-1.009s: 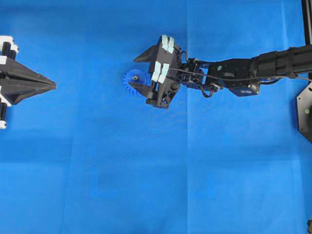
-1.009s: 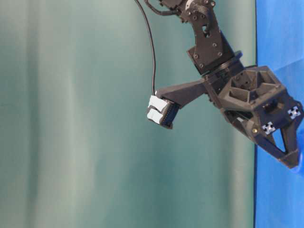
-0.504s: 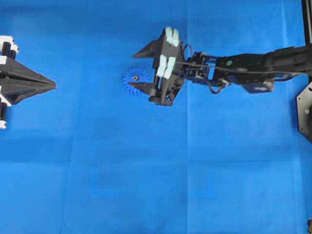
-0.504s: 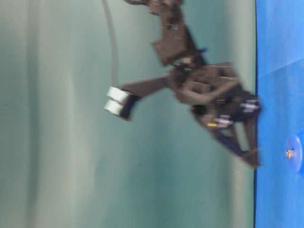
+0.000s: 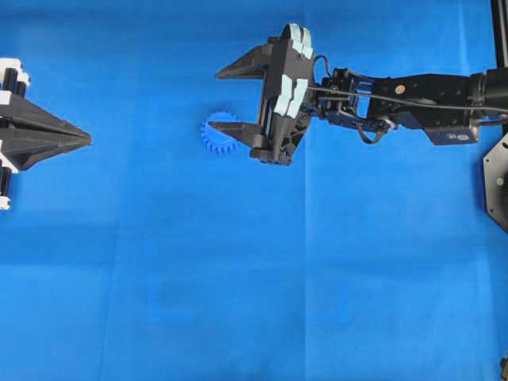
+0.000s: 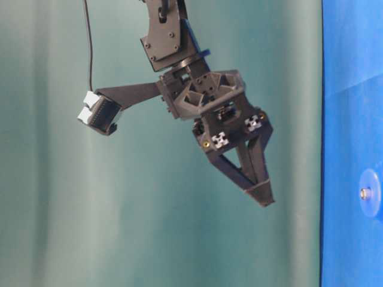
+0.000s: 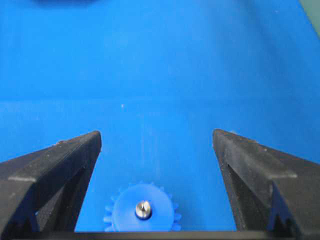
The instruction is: Insert the shaft placed at a random location into the center hole of the small gear at another random location.
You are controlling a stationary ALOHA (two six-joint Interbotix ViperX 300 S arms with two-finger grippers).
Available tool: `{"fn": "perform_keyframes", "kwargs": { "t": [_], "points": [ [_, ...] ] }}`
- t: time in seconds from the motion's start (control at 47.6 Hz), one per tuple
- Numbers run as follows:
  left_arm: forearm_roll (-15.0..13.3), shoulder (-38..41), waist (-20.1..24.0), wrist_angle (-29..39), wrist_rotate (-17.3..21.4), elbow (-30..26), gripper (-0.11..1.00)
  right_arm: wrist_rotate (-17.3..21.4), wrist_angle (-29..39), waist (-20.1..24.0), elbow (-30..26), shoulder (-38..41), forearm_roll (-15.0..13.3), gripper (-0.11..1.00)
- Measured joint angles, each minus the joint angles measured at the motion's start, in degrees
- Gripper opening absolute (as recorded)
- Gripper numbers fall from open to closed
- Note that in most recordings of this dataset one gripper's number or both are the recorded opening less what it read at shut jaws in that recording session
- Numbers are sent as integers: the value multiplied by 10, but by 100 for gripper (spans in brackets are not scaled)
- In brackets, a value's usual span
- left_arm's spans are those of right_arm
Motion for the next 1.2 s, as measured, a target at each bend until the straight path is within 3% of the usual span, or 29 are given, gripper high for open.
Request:
{"fn": "perform_keyframes", "kwargs": {
  "t": [0.231,0.841,1.198],
  "points": [
    [0,0,0,0,1,0,0,2,5,2,43,-39,-1,81],
    [0,-6,0,3,1,0,0,10,9,11,221,-267,1,81],
    [0,-6,3,3,0,0,0,10,39,14,251,-333,1,81]
  ]
}}
